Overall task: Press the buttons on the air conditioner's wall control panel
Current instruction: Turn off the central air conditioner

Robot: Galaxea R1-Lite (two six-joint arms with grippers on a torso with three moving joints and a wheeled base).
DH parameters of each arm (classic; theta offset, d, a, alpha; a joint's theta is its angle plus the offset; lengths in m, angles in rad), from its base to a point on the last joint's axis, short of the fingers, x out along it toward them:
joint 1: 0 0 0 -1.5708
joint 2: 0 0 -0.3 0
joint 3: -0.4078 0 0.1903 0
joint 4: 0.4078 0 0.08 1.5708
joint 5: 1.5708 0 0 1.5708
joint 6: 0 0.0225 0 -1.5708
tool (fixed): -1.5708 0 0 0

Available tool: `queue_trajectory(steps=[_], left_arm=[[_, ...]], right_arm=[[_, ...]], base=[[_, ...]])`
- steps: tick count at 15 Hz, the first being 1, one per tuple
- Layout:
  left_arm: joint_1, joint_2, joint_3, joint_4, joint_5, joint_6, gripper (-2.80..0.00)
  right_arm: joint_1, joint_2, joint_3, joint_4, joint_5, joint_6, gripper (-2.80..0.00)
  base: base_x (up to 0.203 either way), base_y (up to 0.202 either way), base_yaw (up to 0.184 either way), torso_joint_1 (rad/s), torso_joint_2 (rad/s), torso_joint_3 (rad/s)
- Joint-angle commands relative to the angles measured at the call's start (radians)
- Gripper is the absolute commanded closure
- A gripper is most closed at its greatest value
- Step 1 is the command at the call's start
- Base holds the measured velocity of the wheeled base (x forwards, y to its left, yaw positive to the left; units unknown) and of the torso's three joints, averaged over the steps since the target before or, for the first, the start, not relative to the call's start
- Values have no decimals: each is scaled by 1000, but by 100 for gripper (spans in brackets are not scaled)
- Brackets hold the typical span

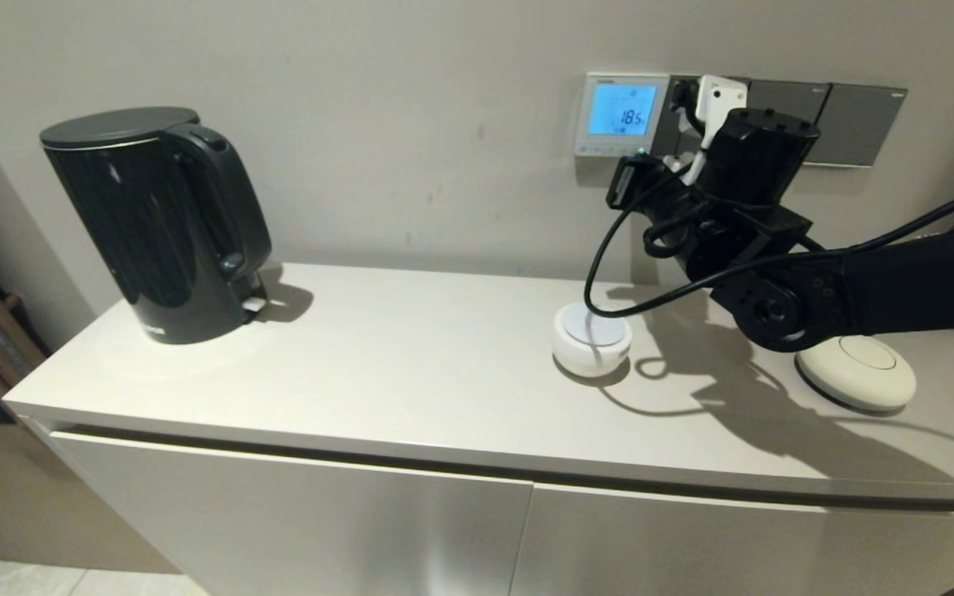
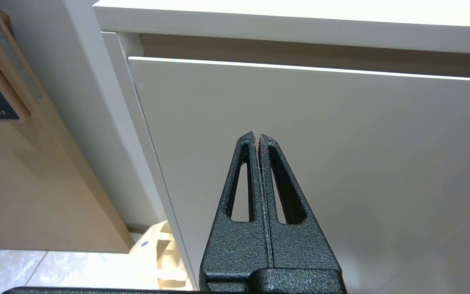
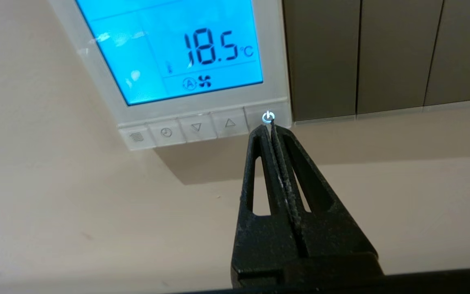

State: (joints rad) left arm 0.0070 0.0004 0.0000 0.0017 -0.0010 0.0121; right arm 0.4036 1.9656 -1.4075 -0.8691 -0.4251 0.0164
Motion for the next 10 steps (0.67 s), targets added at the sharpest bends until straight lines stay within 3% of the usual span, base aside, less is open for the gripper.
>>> queue_trajectory(steps=[1,10], left_arm=[[0,0,0,0,-1,0,0],[-1,1,0,0,-1,0,0]], right_arm=[[-3,14,-11,-5,-2,-1,0],[1,12,-17,-7,-3,1,0]], base=[[0,0,0,0,0,0],[0,0,0,0,0,0]])
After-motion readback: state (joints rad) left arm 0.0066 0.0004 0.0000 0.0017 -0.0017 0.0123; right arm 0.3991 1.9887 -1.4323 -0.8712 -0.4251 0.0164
